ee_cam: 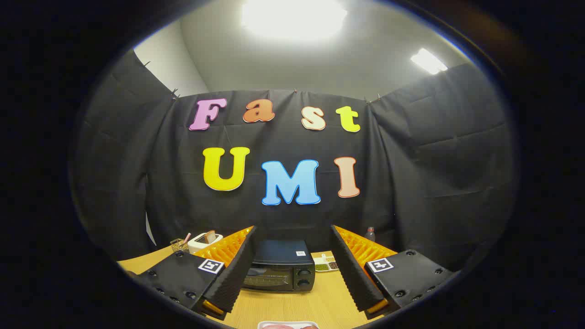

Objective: Open the toaster oven, put the food inside, and close the toaster oven door.

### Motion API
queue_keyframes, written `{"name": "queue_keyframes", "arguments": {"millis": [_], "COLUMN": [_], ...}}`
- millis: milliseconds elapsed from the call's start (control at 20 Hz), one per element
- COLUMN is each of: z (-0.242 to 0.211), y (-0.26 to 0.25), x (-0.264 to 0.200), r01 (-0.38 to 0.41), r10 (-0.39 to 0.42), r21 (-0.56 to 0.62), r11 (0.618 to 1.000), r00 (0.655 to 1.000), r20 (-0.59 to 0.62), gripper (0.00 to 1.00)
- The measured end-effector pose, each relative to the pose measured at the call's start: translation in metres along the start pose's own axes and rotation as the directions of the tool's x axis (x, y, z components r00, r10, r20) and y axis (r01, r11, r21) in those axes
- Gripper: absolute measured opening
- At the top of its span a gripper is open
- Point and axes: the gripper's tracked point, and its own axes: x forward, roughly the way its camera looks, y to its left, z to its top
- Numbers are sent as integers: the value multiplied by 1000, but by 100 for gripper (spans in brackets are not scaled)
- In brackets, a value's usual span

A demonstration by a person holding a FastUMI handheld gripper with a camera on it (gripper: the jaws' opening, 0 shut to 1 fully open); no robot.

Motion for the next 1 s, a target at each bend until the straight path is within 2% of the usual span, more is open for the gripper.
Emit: {"name": "queue_keyframes", "arguments": {"millis": [400, 1000], "z": [-11, 0], "y": [9, 13], "x": [-7, -11], "r01": [-14, -28], "r10": [14, 28], "r21": [-5, 4], "r11": [1000, 1000], "r00": [999, 1000], "r20": [-35, -4], "gripper": [98, 98]}}
